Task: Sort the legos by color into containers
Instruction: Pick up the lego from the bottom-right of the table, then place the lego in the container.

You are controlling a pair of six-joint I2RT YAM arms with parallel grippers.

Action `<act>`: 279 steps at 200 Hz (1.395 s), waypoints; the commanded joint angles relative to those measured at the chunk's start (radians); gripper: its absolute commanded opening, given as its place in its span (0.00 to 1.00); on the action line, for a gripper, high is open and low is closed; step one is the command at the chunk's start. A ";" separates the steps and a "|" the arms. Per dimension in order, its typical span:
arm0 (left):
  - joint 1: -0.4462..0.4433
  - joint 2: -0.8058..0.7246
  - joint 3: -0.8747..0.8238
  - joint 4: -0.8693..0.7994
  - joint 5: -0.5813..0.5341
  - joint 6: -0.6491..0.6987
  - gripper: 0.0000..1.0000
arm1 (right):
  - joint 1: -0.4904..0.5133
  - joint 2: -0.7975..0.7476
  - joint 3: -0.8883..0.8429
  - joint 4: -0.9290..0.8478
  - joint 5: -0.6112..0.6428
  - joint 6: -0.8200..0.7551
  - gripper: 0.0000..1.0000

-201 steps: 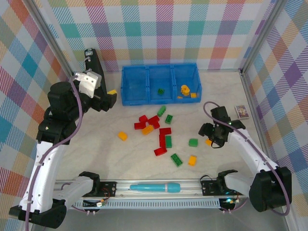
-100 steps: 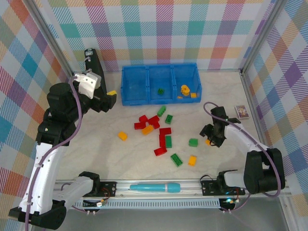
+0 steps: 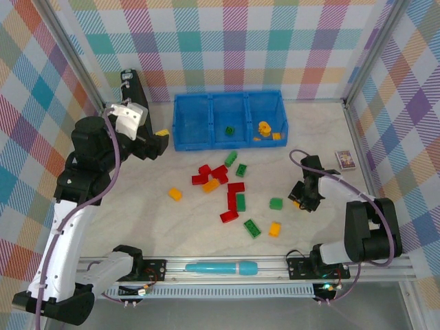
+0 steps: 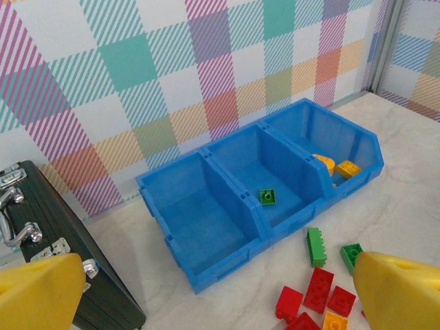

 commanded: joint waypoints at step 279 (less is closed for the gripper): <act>-0.016 0.029 0.026 -0.024 -0.049 0.025 1.00 | 0.128 0.854 1.339 0.000 0.069 -0.541 0.38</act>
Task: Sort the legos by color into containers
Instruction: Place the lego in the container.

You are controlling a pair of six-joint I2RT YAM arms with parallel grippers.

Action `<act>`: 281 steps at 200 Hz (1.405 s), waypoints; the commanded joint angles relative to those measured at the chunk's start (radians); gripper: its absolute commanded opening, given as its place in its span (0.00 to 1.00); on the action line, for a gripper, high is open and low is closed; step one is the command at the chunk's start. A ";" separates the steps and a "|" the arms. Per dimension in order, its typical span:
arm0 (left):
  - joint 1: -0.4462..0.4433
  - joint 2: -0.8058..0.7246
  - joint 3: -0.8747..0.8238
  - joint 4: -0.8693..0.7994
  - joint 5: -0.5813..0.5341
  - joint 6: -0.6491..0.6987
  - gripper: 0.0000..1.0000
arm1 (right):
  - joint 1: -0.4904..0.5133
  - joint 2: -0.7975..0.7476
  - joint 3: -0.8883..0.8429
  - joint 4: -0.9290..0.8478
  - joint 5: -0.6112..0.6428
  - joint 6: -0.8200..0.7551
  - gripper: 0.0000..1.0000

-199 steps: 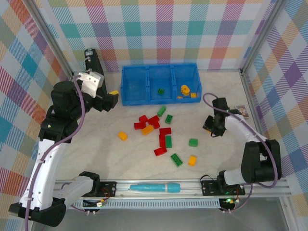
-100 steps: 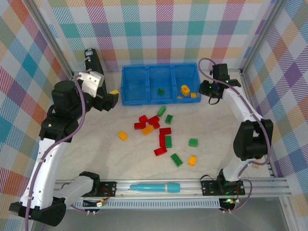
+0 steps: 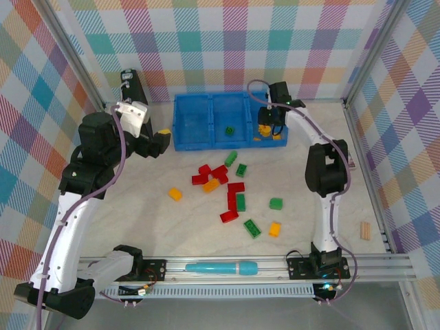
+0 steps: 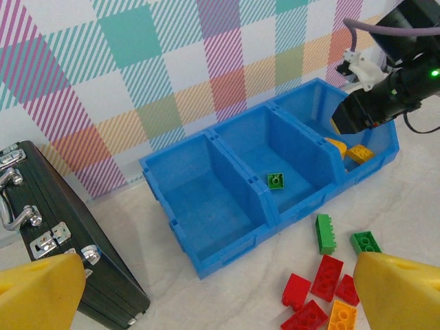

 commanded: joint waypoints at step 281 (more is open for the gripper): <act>-0.017 -0.053 -0.027 0.040 0.028 0.010 1.00 | 0.305 -1.141 -1.121 -0.447 -0.037 0.672 0.52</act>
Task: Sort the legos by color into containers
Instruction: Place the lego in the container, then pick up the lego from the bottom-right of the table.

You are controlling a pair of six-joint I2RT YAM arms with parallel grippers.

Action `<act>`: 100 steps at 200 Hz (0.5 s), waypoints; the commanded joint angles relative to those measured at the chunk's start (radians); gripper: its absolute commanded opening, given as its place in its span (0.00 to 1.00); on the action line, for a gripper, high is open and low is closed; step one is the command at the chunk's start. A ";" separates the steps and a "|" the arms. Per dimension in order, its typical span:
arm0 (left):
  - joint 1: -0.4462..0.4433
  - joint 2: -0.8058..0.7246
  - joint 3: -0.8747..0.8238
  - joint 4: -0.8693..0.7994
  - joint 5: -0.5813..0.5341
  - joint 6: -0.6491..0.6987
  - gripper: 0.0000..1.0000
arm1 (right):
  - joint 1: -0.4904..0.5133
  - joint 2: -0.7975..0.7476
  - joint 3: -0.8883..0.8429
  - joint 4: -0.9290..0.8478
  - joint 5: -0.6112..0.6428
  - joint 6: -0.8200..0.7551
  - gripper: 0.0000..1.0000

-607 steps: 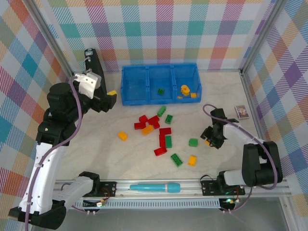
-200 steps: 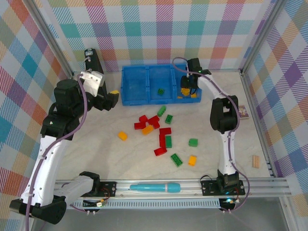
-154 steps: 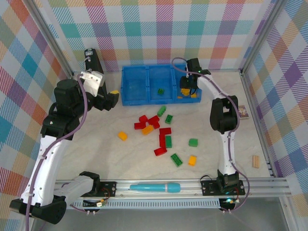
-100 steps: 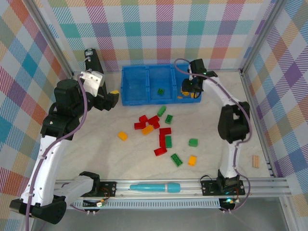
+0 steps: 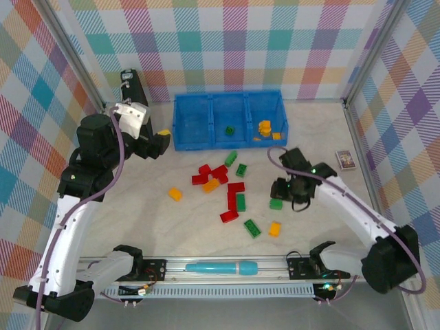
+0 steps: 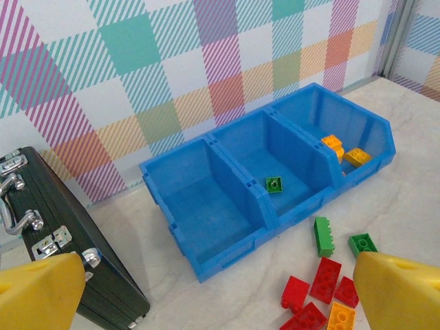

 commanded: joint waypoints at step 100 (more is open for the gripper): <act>-0.018 -0.068 -0.033 0.044 0.034 0.012 1.00 | 0.241 -0.133 -0.271 0.030 -0.011 0.411 0.55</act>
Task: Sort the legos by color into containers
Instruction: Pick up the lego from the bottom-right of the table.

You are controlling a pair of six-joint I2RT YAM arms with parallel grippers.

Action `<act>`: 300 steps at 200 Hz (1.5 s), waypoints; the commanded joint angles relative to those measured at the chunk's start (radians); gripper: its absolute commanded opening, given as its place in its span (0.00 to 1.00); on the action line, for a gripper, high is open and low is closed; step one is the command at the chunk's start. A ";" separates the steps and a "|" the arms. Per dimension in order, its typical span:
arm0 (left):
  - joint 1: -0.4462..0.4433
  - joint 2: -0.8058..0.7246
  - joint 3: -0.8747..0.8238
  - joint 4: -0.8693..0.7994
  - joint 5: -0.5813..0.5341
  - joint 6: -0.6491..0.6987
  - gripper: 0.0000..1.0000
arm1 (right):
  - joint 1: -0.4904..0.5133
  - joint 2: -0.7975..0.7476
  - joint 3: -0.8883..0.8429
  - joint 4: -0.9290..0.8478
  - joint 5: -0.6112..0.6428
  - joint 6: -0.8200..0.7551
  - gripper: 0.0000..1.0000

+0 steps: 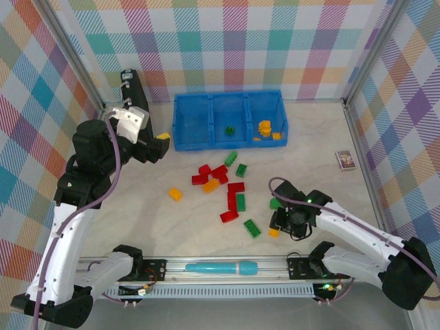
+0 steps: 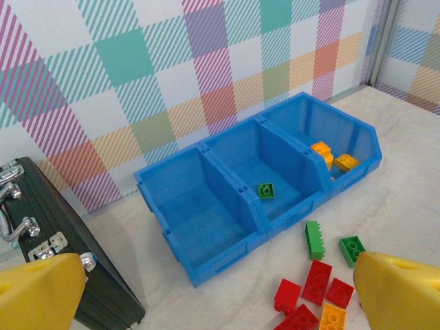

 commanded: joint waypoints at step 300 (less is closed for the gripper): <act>-0.020 -0.036 -0.029 0.039 -0.009 0.033 1.00 | -0.396 0.427 0.532 0.086 0.049 -0.550 0.37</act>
